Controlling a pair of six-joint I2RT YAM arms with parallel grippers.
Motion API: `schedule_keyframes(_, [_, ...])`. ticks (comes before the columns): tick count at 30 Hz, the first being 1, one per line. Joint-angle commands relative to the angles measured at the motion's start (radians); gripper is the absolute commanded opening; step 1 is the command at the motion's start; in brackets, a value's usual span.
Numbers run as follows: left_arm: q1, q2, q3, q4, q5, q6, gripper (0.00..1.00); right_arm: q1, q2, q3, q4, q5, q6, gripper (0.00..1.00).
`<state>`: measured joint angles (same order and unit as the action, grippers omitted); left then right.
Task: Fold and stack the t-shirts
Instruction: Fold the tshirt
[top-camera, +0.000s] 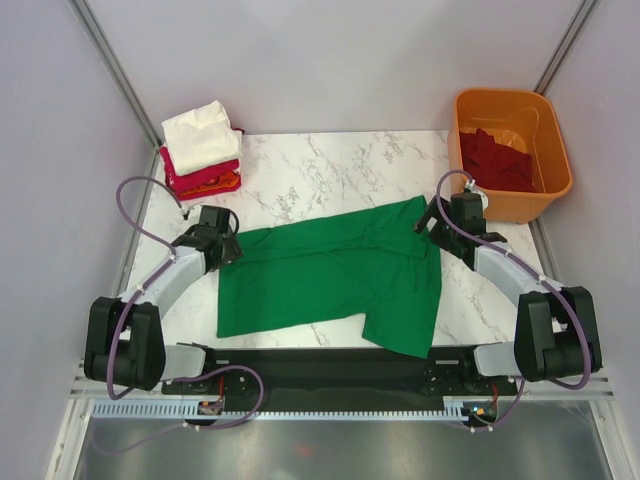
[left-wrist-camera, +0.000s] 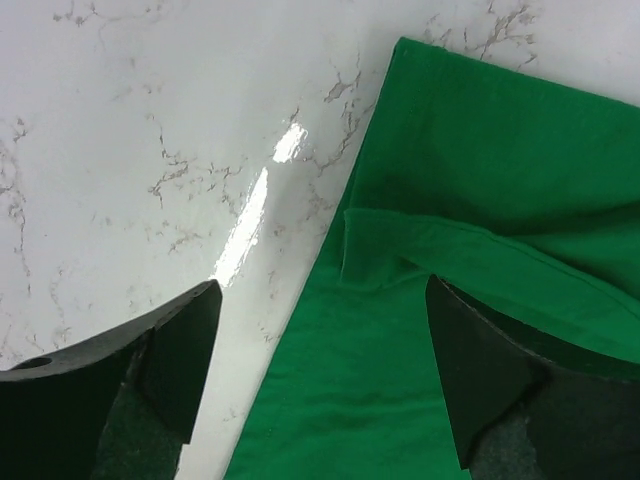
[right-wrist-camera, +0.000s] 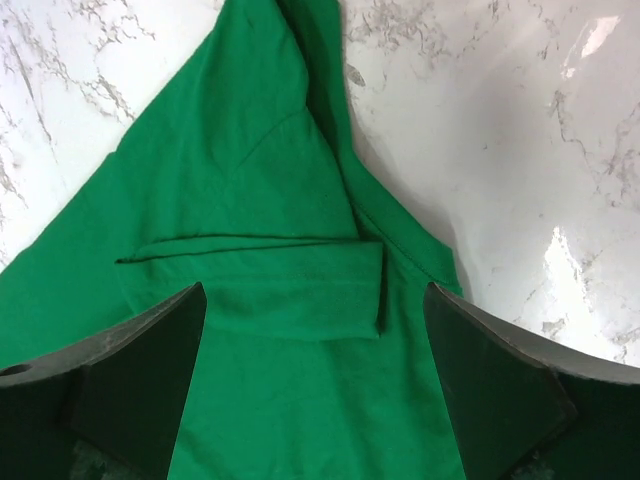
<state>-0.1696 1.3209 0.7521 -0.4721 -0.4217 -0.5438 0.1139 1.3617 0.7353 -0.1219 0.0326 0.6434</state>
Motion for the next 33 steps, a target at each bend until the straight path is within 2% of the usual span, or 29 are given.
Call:
schedule_keyframes(1, [-0.001, -0.090, 0.006, -0.025, -0.032, -0.053, 0.91, -0.003, 0.017, 0.032, 0.015, 0.012, -0.007, 0.98])
schedule_keyframes(2, [0.001, -0.106, 0.007, -0.029, -0.023, -0.053, 0.99, -0.003, 0.022, 0.041, 0.015, 0.013, -0.016, 0.98])
schedule_keyframes(6, [-0.001, -0.184, 0.013, -0.046, 0.044, -0.054, 1.00, -0.005, 0.025, 0.088, -0.028, 0.075, -0.036, 0.98])
schedule_keyframes(10, [0.001, -0.233, -0.028, -0.045, 0.096, -0.080, 1.00, -0.003, 0.014, 0.056, 0.017, 0.069, -0.050, 0.98])
schedule_keyframes(12, [-0.001, -0.197, -0.045, -0.016, 0.100, -0.082, 0.98, 0.000, 0.058, 0.073, 0.036, 0.020, -0.076, 0.98])
schedule_keyframes(14, [-0.004, -0.166, -0.037, 0.013, 0.156, -0.079, 0.90, 0.018, 0.095, 0.105, 0.007, -0.023, -0.082, 0.97])
schedule_keyframes(15, [-0.007, -0.152, -0.031, 0.013, 0.184, -0.087, 0.87, 0.051, 0.105, 0.128, -0.014, -0.011, -0.086, 0.97])
schedule_keyframes(17, [-0.047, -0.175, -0.042, 0.012, 0.222, -0.106, 0.86, 0.102, 0.077, 0.131, -0.074, 0.110, -0.096, 0.98])
schedule_keyframes(20, [-0.076, -0.297, -0.121, -0.008, 0.257, -0.174, 0.85, 0.236, -0.030, 0.092, -0.097, 0.225, -0.085, 0.98])
schedule_keyframes(23, [-0.082, -0.412, -0.209, -0.049, 0.316, -0.225, 0.84, 0.358, -0.093, 0.046, -0.026, 0.147, -0.070, 0.98])
schedule_keyframes(25, [-0.099, -0.433, -0.230, -0.082, 0.330, -0.252, 0.85, 0.421, -0.032, 0.071, 0.045, 0.078, -0.076, 0.98])
schedule_keyframes(28, [-0.107, -0.434, -0.255, -0.092, 0.278, -0.266, 0.87, 0.431, 0.153, 0.205, 0.048, 0.015, -0.091, 0.98])
schedule_keyframes(33, [-0.105, -0.335, -0.072, -0.086, 0.138, -0.154, 0.88, 0.354, 0.341, 0.418, -0.053, 0.200, -0.148, 0.98])
